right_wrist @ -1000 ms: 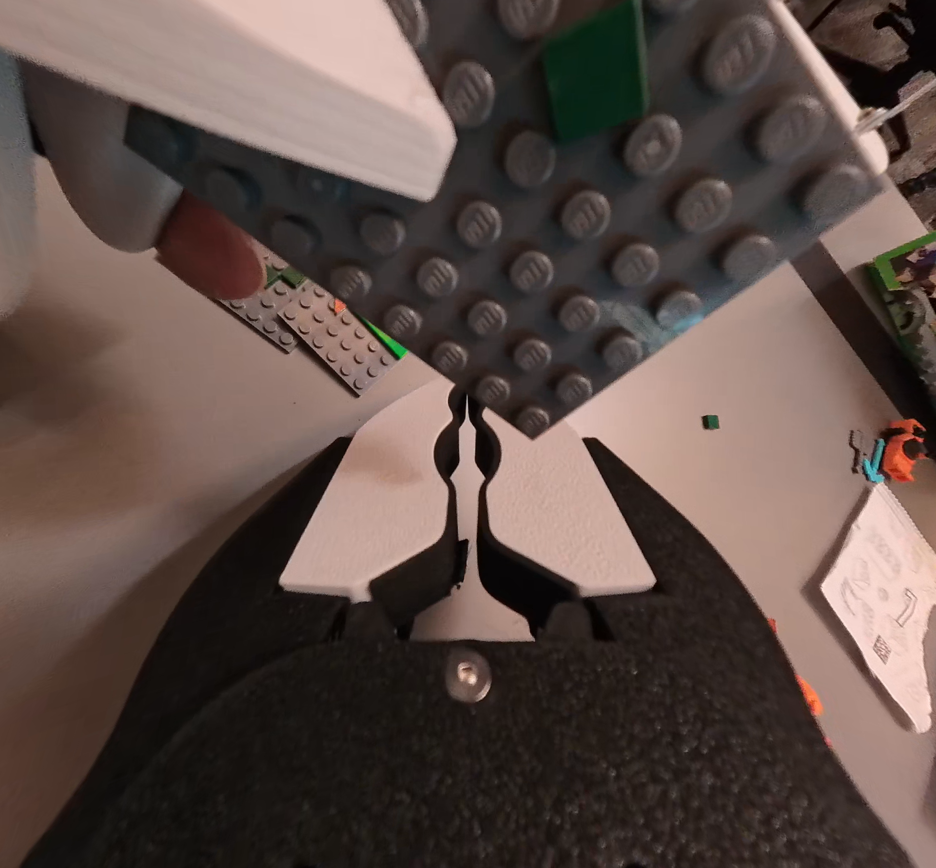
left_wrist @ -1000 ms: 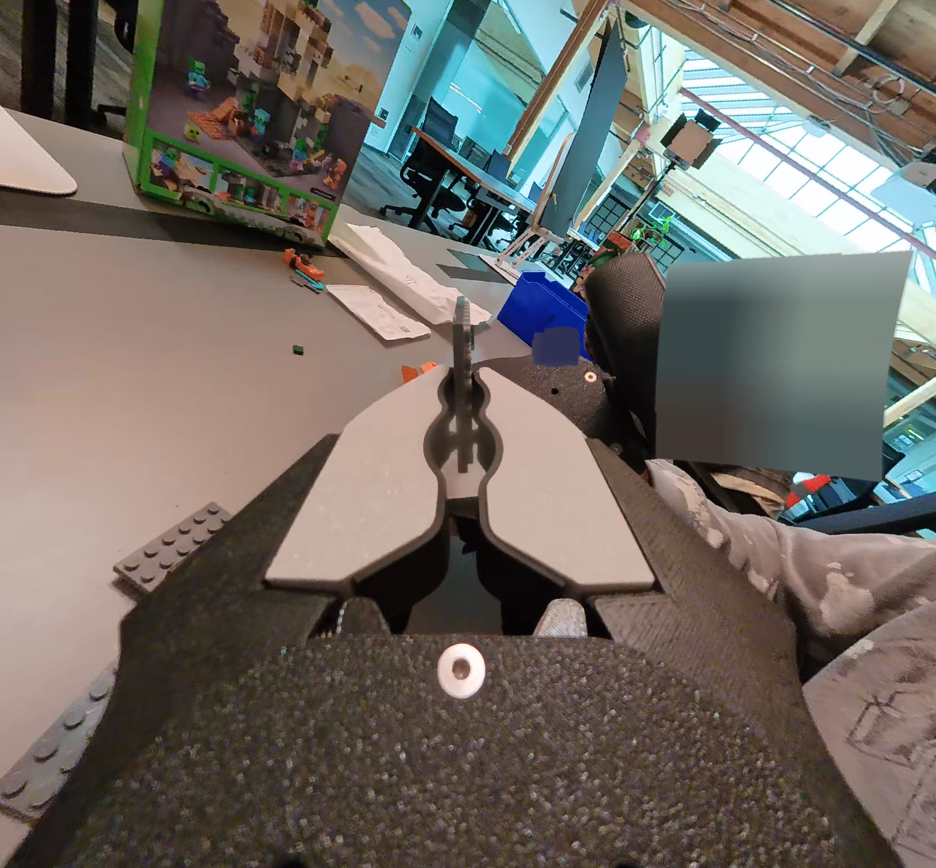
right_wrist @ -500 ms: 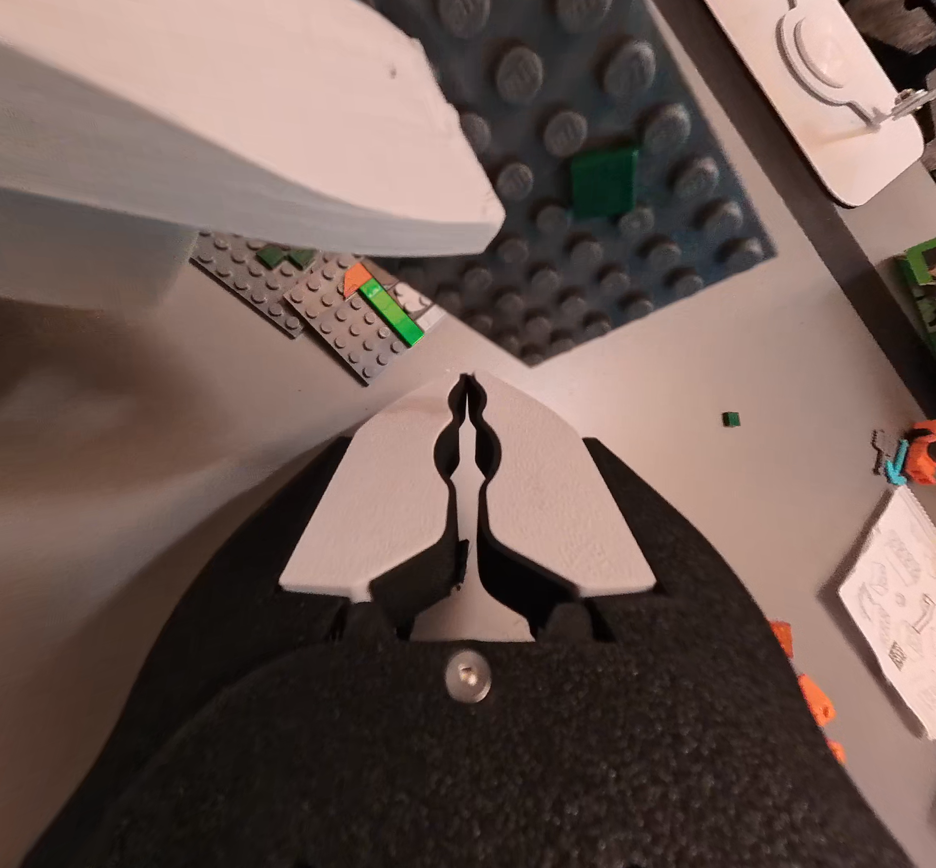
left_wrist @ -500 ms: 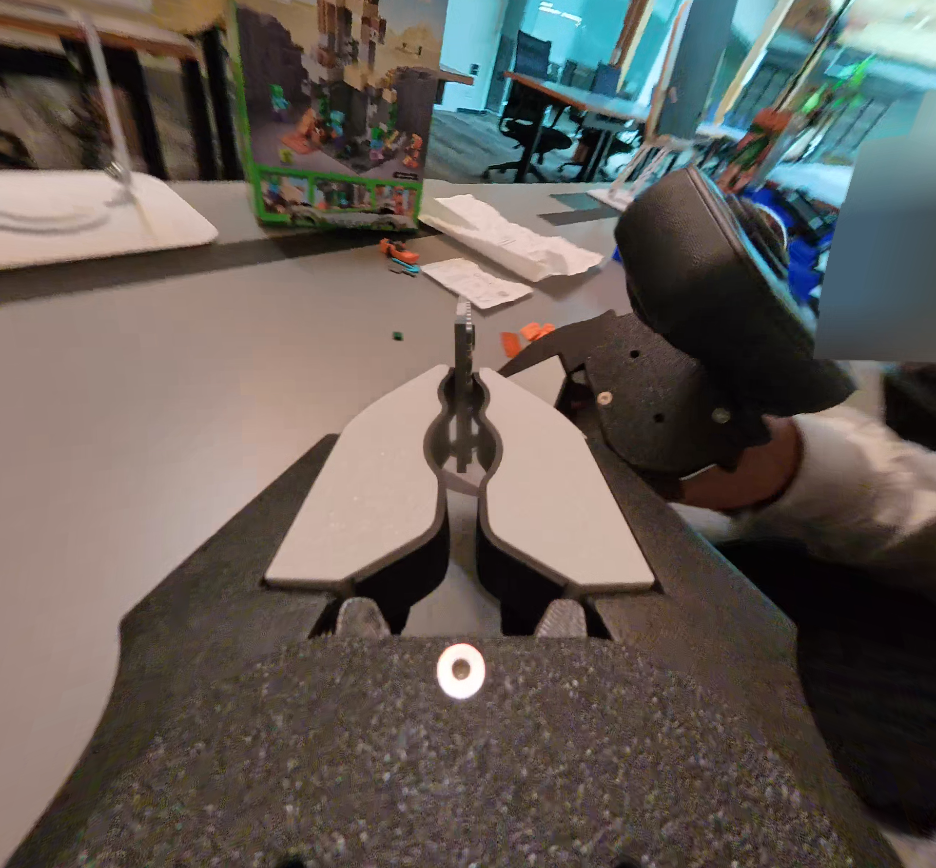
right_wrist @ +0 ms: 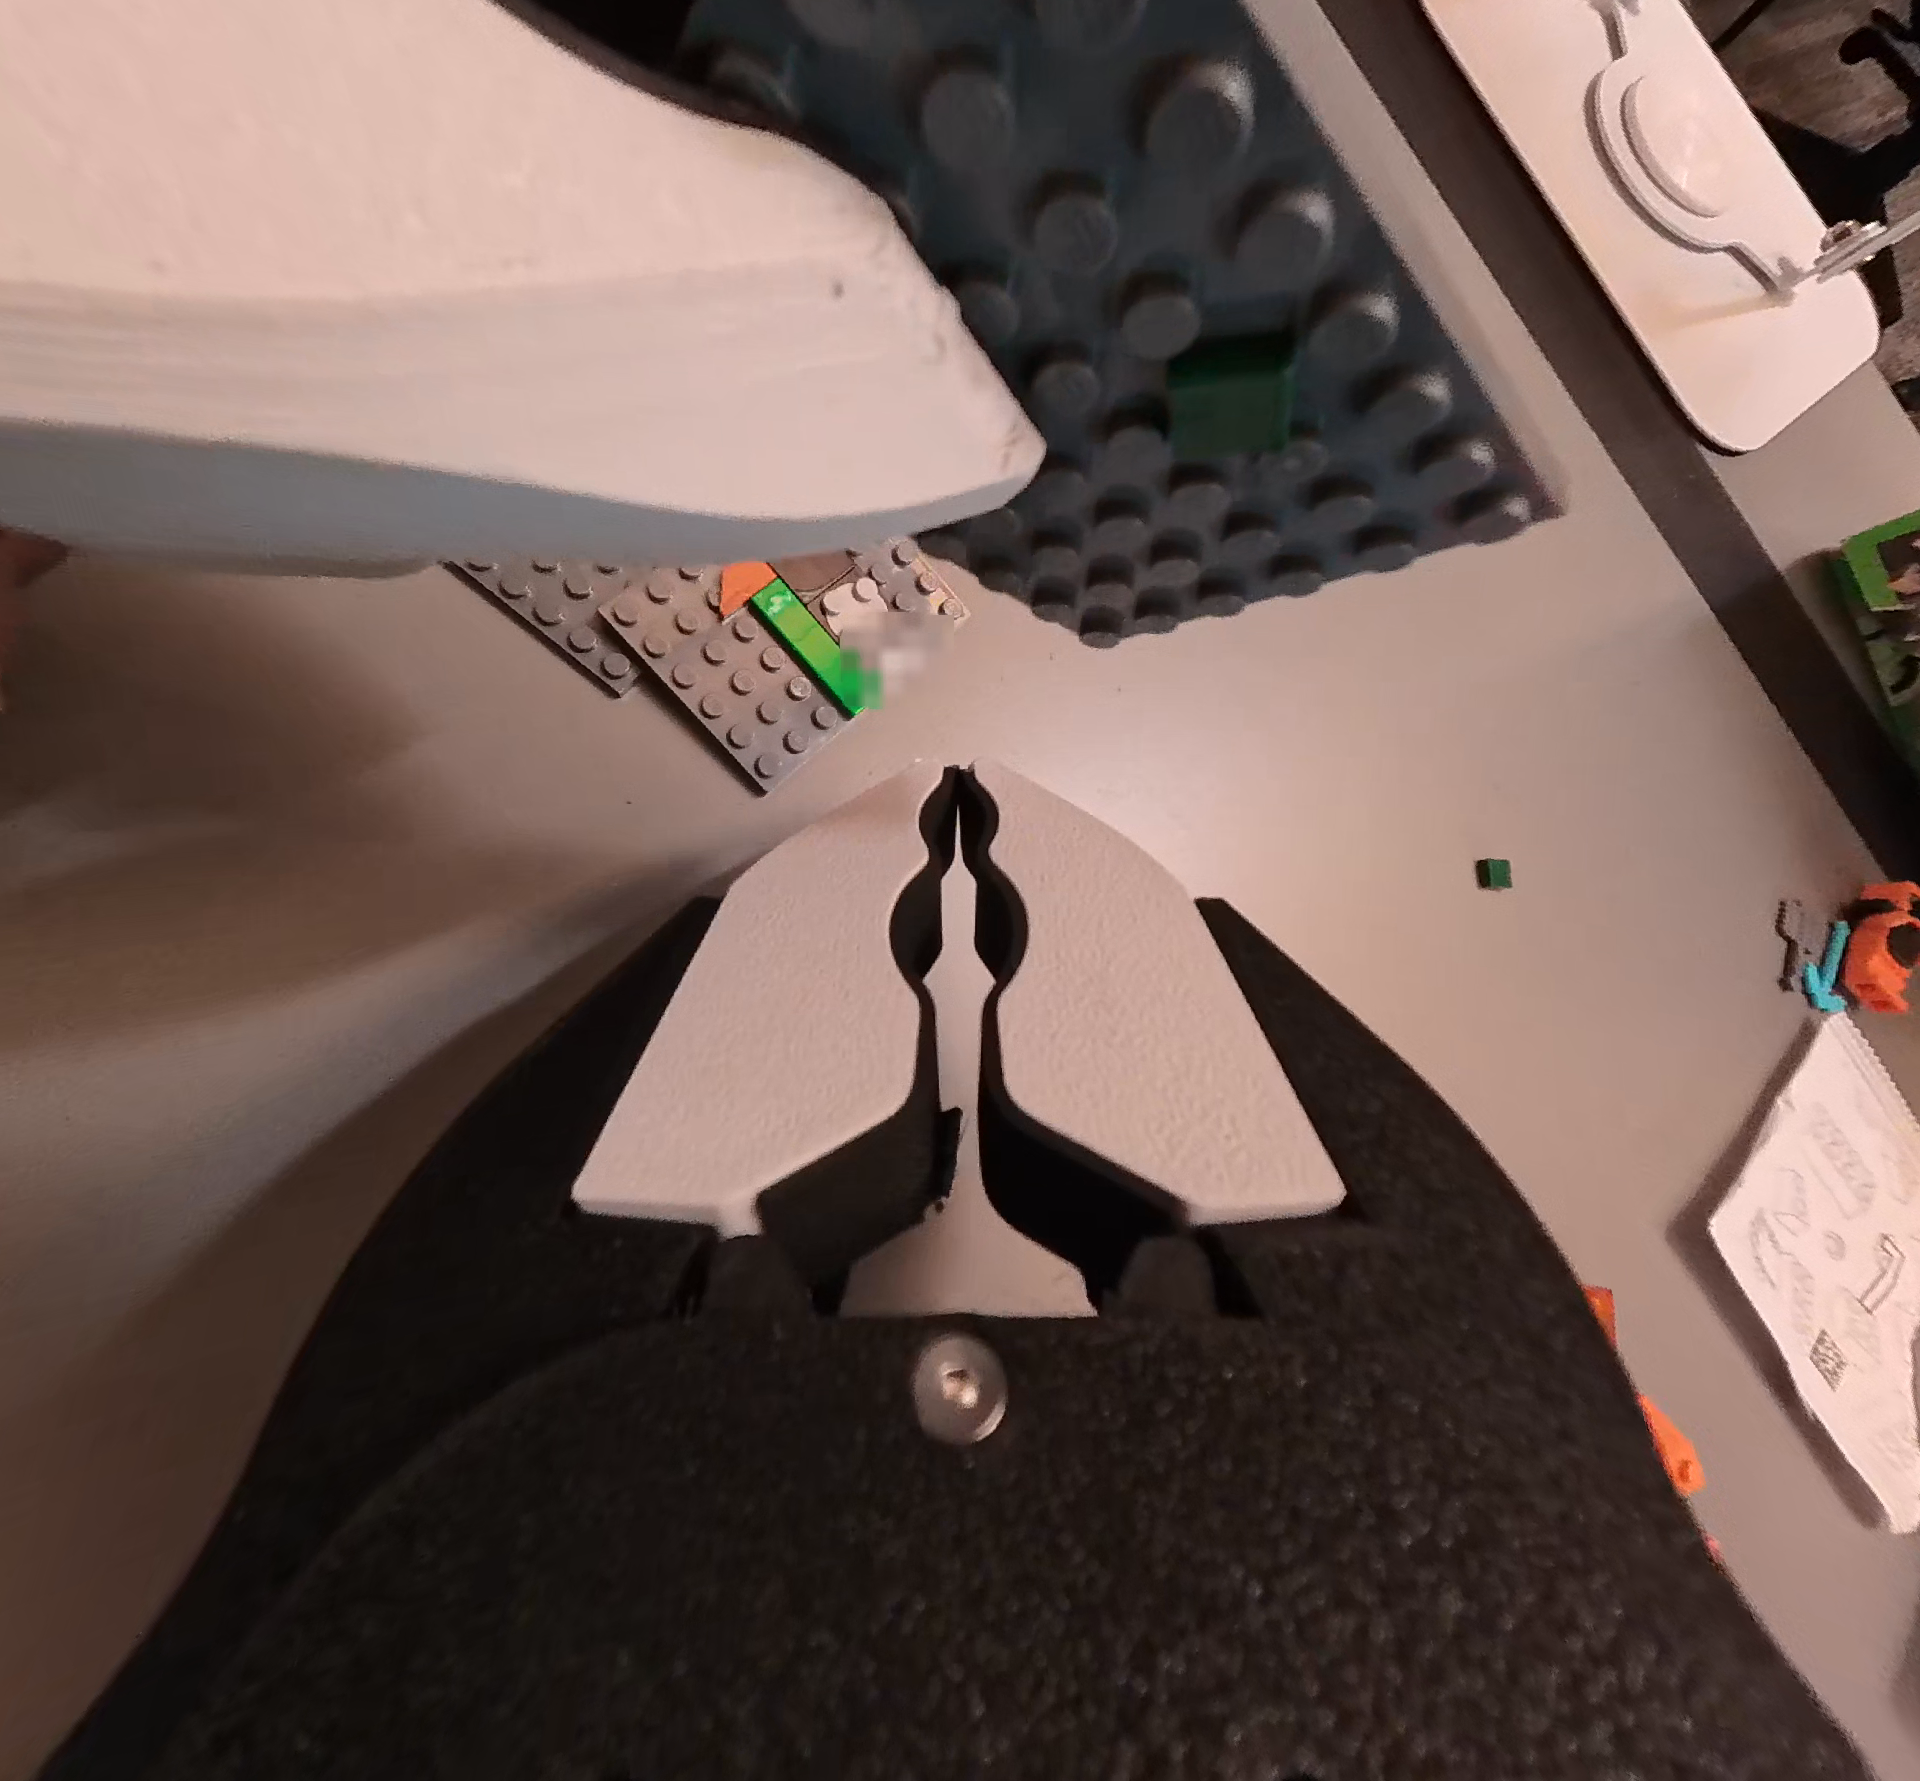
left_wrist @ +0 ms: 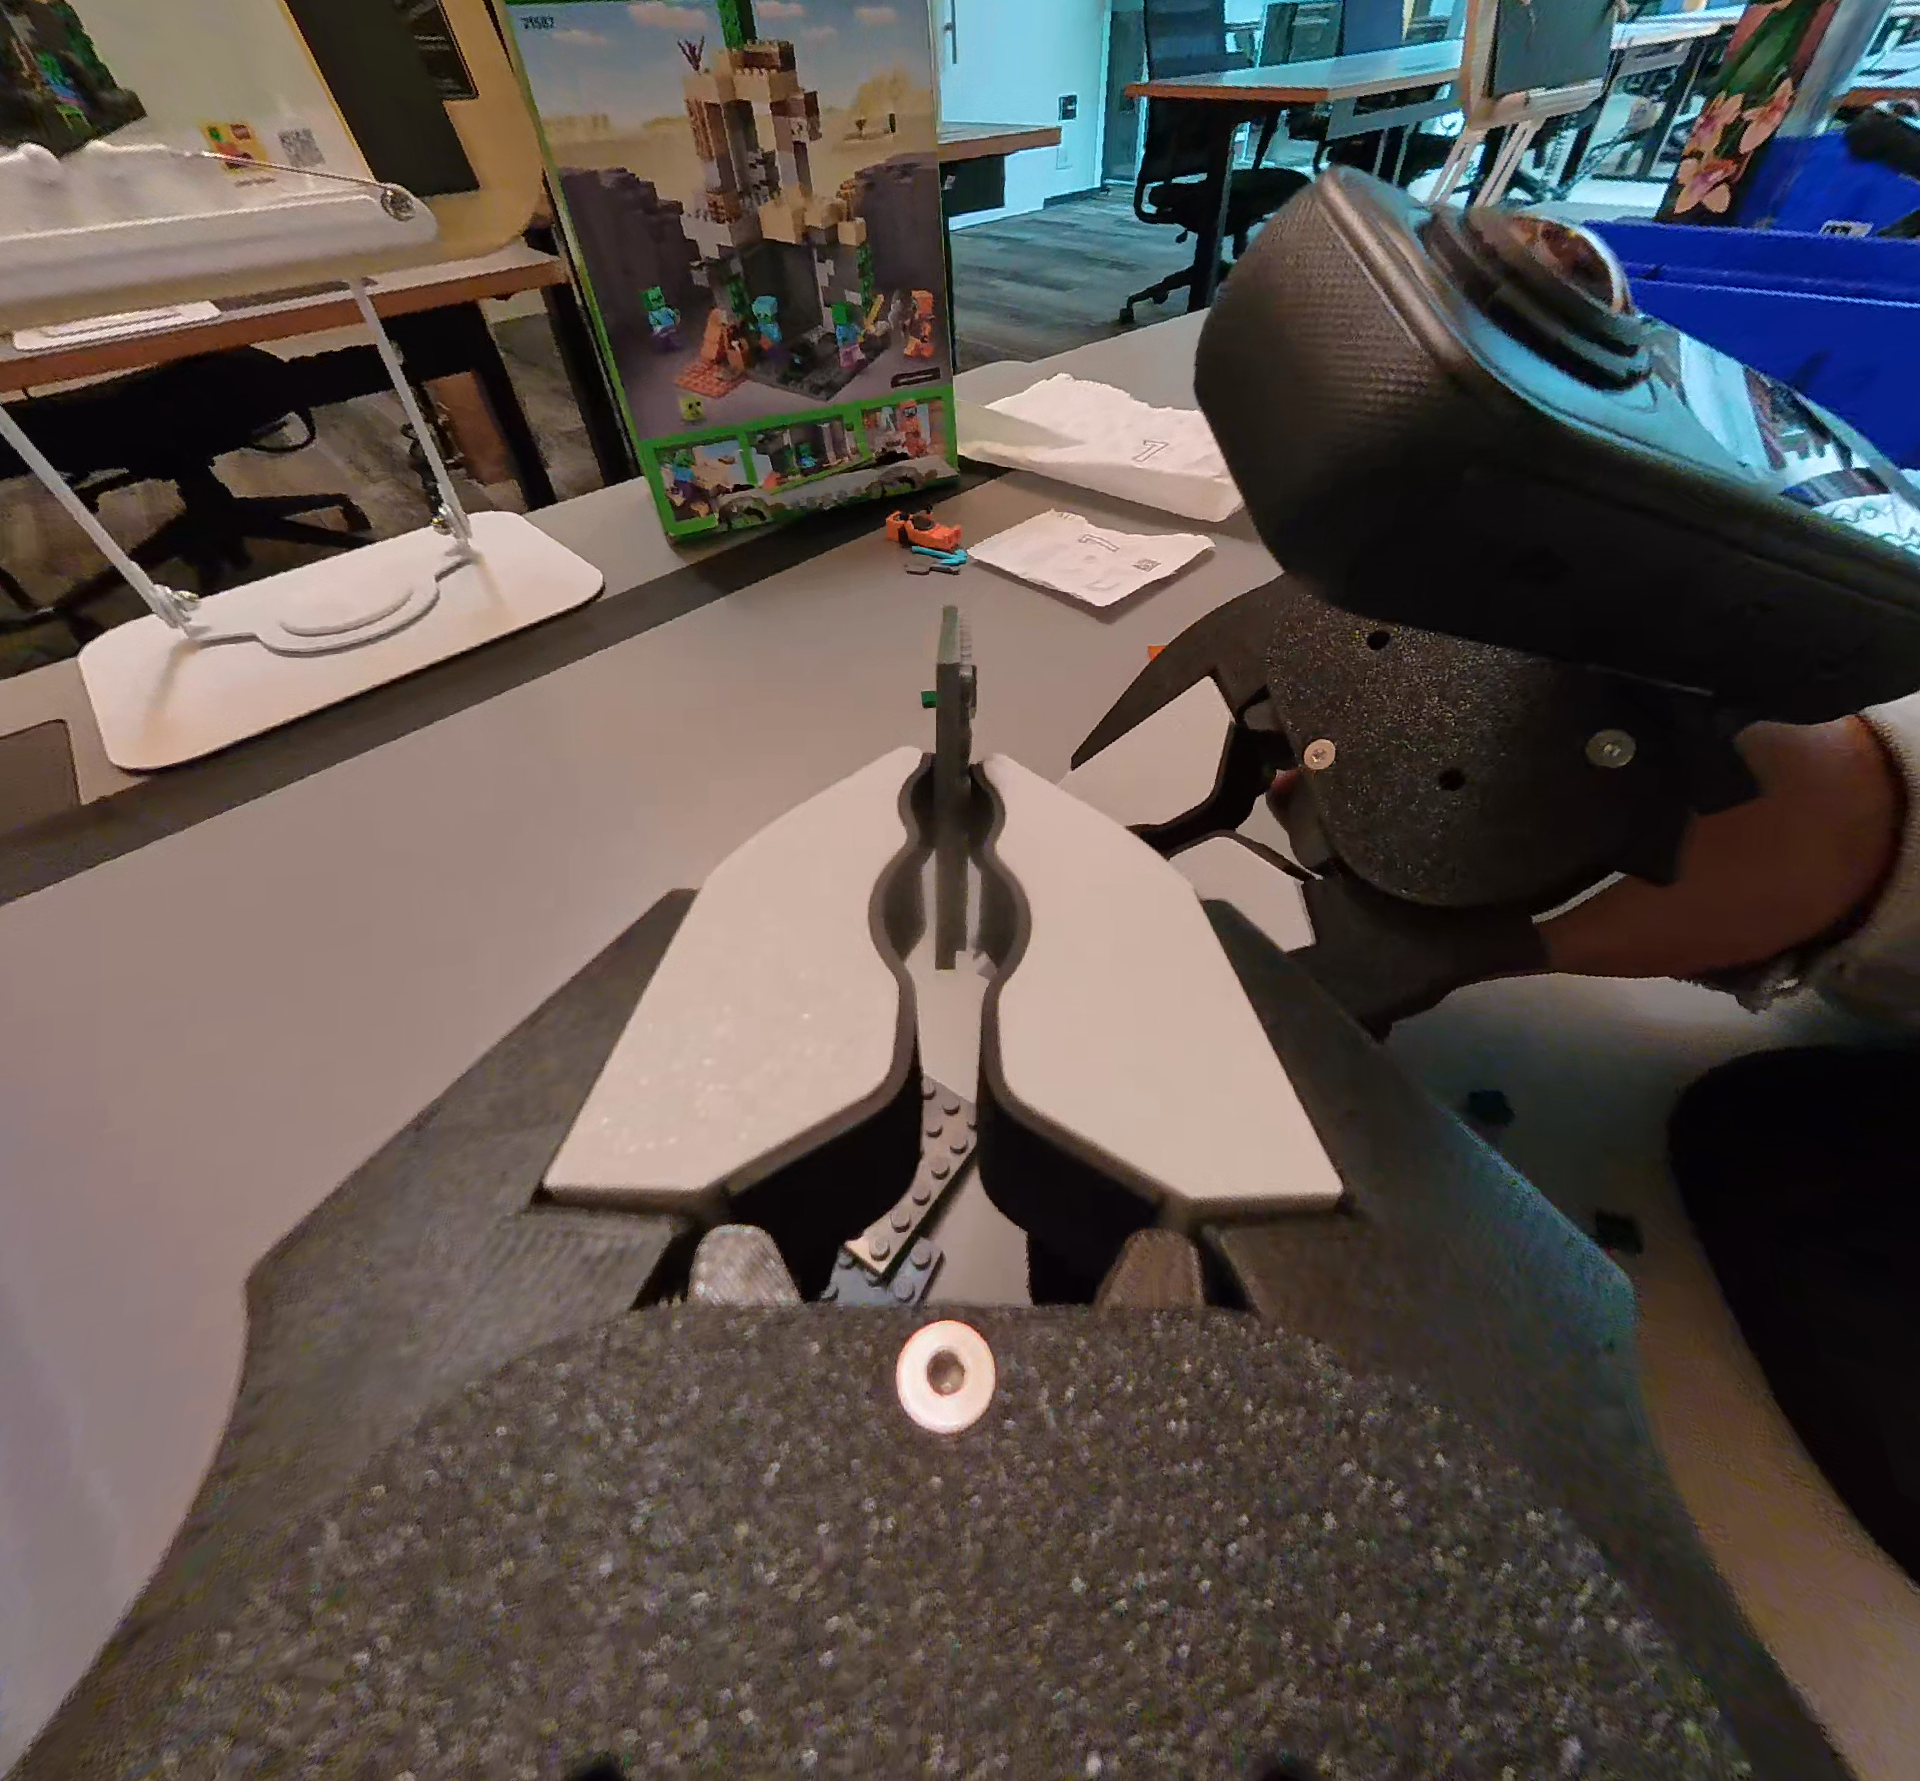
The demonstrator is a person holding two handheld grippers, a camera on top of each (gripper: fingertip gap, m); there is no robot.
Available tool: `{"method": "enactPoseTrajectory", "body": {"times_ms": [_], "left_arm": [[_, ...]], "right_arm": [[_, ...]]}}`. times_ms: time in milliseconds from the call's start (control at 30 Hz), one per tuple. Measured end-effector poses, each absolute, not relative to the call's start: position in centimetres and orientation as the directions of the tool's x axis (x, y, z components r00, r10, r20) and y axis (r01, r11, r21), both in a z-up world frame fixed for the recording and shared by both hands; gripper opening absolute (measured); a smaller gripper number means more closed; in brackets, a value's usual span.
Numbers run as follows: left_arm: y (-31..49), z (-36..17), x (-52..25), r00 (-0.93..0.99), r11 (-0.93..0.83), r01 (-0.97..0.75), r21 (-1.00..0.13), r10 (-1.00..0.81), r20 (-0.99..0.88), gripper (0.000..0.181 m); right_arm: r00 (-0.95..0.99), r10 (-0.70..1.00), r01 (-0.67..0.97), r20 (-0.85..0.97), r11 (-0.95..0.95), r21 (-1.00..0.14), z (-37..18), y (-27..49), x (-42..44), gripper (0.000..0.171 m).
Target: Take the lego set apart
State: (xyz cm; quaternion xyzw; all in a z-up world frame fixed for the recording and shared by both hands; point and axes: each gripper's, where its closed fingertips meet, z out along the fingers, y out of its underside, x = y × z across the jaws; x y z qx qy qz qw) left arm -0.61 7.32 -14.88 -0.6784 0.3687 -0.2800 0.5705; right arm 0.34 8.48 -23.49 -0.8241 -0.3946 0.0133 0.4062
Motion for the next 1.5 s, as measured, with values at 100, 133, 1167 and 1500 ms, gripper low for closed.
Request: {"method": "enactPoseTrajectory", "body": {"times_ms": [100, 133, 1167, 1500], "left_arm": [[7.3, -15.0, -0.6, 0.572, -0.066, -0.196, -0.978, -0.818, -0.06, 0.005], [7.3, -15.1, -0.6, 0.572, -0.065, -0.199, -0.978, -0.818, -0.062, 0.005], [5.7, -16.1, -0.4, 0.077, -0.845, -0.018, -0.535, -0.535, 0.842, 0.005], [4.9, -15.2, -0.6, -0.205, -0.959, -0.046, -0.28, -0.265, 0.942, 0.005]], "right_arm": [[0.683, 0.667, 0.641, 0.297, -0.353, -0.682, -23.4, 8.4, 0.2, 0.0], [0.682, 0.668, 0.641, 0.297, -0.351, -0.682, -23.4, 8.4, 0.2, 0.0], [0.644, 0.719, 0.678, 0.261, -0.378, -0.631, -24.9, 7.5, 0.2, 0.0], [0.631, 0.731, 0.688, 0.259, -0.373, -0.622, -24.8, 7.1, 0.1, 0.0]]}}
